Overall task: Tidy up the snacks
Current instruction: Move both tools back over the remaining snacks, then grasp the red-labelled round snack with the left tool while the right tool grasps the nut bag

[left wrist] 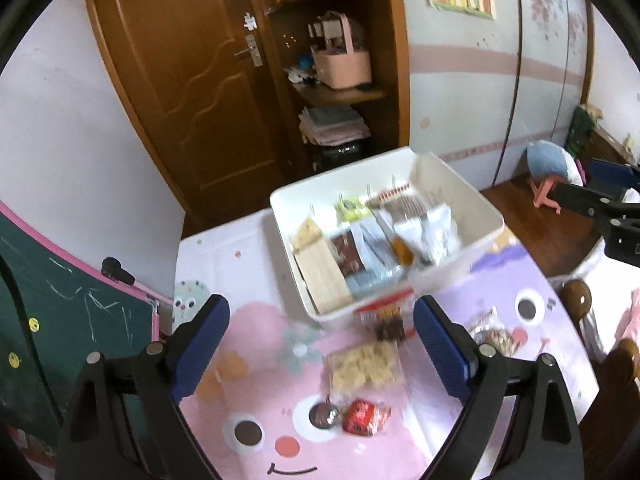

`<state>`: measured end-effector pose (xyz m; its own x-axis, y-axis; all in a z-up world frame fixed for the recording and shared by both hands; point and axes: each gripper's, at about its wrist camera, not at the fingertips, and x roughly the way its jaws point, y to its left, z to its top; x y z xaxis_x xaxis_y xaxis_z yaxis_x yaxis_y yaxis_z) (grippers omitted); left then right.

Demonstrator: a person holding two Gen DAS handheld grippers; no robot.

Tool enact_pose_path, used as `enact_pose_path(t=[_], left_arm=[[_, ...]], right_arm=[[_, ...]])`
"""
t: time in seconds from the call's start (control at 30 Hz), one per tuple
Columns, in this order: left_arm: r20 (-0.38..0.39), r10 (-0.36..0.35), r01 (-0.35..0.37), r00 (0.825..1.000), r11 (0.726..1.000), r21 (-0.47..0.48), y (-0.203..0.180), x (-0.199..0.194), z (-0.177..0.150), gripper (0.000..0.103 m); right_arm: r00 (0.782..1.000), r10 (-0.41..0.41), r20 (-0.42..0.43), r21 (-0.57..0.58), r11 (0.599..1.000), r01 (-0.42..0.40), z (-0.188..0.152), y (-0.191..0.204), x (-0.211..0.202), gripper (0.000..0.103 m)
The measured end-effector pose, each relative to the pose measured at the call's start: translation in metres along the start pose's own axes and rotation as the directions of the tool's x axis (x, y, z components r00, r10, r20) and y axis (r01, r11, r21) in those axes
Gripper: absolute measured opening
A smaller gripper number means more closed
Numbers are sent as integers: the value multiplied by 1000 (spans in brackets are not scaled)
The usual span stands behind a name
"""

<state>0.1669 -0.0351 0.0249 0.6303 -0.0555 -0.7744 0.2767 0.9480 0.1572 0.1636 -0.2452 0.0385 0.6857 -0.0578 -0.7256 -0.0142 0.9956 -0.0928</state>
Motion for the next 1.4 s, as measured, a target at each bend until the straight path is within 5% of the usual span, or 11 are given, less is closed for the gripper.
enact_pose_path(t=[0.27,0.47,0.6,0.97,1.27,1.4], left_arm=[[11,8,-8,1000,1000,19,-23,16,-56,93],[-128,-36,17,991,988,-151,-14,61,-99,93],[-218,-66,-4,974,952,-307,2,90,-126,93],[-299,-133,-6,945,907,-422,-2,116,-156,93],[-368,-208,5,906,876,-483,-1,147,-170,93],[-365,-187,-4,912,886,-464,-5,150,-170,93]], right_arm=[[993,30,-112,-6,1000,-31,-63,10,31,80],[974,47,-223,1,999,-48,-110,14,70,80],[957,72,-281,29,997,-66,-132,14,94,80],[935,101,-341,37,995,-94,-156,20,132,80],[924,139,-357,78,990,-119,-167,23,147,55],[930,121,-347,46,993,-111,-169,31,144,44]])
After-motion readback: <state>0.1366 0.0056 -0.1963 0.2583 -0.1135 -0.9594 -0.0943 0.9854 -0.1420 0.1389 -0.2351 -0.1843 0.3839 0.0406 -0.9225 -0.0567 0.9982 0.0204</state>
